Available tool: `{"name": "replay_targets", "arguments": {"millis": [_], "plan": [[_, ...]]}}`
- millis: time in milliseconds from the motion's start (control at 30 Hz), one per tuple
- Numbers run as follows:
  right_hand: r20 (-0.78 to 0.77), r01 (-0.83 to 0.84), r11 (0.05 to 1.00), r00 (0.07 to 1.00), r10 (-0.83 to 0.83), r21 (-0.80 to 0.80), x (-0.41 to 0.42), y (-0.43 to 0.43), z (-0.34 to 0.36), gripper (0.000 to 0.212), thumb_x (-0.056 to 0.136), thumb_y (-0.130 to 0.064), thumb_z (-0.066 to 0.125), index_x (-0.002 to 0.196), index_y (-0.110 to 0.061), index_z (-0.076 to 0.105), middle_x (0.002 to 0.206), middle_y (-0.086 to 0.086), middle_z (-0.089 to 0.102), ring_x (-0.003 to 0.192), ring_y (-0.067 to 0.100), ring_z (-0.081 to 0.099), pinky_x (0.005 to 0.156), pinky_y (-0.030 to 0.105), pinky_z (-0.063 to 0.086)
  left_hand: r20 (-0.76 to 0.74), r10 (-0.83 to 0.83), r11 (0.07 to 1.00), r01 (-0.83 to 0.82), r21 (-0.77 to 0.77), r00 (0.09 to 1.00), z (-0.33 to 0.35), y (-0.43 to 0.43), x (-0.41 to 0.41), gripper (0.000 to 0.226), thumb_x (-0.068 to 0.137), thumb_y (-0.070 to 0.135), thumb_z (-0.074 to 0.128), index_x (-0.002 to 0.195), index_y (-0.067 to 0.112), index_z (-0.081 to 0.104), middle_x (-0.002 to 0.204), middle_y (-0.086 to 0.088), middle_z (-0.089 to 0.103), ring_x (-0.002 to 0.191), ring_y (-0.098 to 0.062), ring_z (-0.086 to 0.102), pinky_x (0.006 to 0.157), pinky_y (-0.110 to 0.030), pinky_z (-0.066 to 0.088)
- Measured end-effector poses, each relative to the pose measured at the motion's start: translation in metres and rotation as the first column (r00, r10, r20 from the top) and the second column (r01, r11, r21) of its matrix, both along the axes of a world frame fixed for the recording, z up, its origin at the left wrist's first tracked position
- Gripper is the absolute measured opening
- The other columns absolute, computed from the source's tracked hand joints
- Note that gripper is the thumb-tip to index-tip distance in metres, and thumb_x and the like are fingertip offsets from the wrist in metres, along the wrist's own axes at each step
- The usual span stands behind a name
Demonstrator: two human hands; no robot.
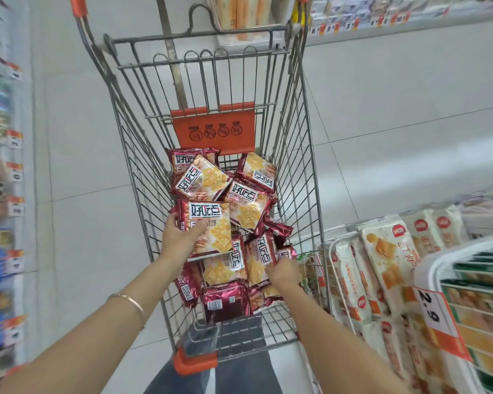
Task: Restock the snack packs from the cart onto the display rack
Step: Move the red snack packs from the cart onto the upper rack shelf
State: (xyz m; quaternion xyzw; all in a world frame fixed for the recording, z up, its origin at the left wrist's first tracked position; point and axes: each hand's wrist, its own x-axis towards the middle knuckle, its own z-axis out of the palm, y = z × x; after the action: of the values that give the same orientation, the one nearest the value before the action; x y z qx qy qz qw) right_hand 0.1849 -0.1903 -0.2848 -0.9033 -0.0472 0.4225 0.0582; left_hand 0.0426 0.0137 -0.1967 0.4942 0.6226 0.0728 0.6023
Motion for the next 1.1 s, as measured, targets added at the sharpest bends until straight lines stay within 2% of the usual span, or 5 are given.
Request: {"name": "replay_targets", "arguments": {"millis": [300, 600, 800, 967, 1100], "plan": [[0.164, -0.119, 0.842, 0.986, 0.037, 0.527, 0.023, 0.003, 0.137, 0.035, 0.09, -0.008, 0.064, 0.12, -0.018, 0.05, 0.093, -0.007, 0.066, 0.058, -0.001, 0.057, 0.05, 0.014, 0.046, 0.046, 0.053, 0.994, -0.057, 0.096, 0.998, 0.053, 0.0, 0.028, 0.05, 0.101, 0.057, 0.035, 0.125, 0.014, 0.047, 0.092, -0.001, 0.067, 0.067, -0.017, 0.064, 0.058, -0.032, 0.051], [-0.451, 0.528, 0.408, 0.849, -0.276, 0.745, 0.064, 0.023, 0.245, 0.028, 0.085, -0.017, 0.073, 0.108, -0.004, 0.065, 0.1, 0.017, 0.07, 0.085, 0.03, 0.066, 0.075, 0.039, 0.054, 0.307, -0.37, 0.913, 0.405, -0.056, 0.877, 0.167, -0.011, 0.065, 0.096, 0.087, 0.08, 0.014, 0.144, 0.008, 0.04, 0.075, -0.016, 0.072, 0.068, -0.028, 0.072, 0.071, -0.039, 0.059], [-0.357, 0.487, 0.333, 0.853, -0.382, 0.808, 0.025, 0.018, 0.275, 0.112, 0.057, -0.087, 0.07, 0.142, -0.021, 0.041, 0.144, 0.014, 0.054, 0.126, 0.033, 0.058, 0.107, 0.056, 0.045, 0.498, -0.537, 0.721, 0.677, -0.147, 0.68, 0.244, -0.033, 0.059, 0.079, 0.088, 0.072, 0.034, 0.106, -0.001, 0.06, 0.078, -0.019, 0.075, 0.071, -0.024, 0.074, 0.07, -0.035, 0.054], [-0.118, 0.337, 0.32, 0.829, -0.547, 0.886, 0.008, -0.038, 0.377, 0.08, 0.095, -0.065, 0.047, 0.153, -0.014, 0.023, 0.139, 0.002, 0.047, 0.124, 0.018, 0.048, 0.098, 0.022, 0.038, 0.558, -0.68, 0.556, 0.83, -0.029, 0.475, 0.309, -0.068, 0.084, 0.075, 0.037, 0.049, 0.095, 0.093, 0.007, 0.067, 0.069, -0.008, 0.074, 0.052, -0.016, 0.069, 0.048, -0.022, 0.055], [0.012, 0.222, 0.283, 0.767, -0.641, 0.933, 0.003, -0.11, 0.473, 0.07, 0.09, -0.072, 0.048, 0.14, -0.026, 0.03, 0.138, -0.004, 0.05, 0.111, 0.014, 0.055, 0.096, 0.023, 0.048, 0.652, -0.682, 0.53, 0.838, 0.13, 0.331, 0.38, -0.133, 0.124, 0.024, 0.096, 0.028, 0.051, 0.088, 0.009, 0.064, 0.061, -0.003, 0.071, 0.044, -0.011, 0.065, 0.042, -0.018, 0.051]]}}
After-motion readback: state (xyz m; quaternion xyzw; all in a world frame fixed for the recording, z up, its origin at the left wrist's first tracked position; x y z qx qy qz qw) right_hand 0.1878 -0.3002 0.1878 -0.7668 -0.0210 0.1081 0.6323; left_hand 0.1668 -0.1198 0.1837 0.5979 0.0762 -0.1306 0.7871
